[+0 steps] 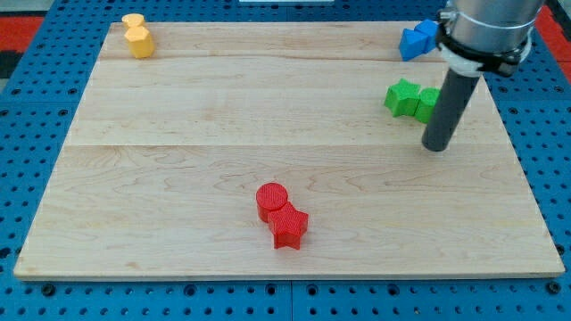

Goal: Move green circle along with green star towards top center

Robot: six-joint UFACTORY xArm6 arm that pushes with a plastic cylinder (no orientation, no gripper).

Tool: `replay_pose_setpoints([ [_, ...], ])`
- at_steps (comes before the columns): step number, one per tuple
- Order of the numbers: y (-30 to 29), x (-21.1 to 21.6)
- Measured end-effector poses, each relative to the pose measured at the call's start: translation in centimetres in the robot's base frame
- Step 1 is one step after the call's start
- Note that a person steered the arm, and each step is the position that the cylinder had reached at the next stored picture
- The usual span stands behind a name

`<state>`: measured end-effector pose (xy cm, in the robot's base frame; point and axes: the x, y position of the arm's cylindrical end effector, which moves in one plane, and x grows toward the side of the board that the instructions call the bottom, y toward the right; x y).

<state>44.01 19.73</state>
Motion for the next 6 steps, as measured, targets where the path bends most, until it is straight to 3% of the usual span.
replay_pose_setpoints([
  [1,3.0,-1.3],
  [3,3.3,-4.7],
  [6,-3.0,-5.7],
])
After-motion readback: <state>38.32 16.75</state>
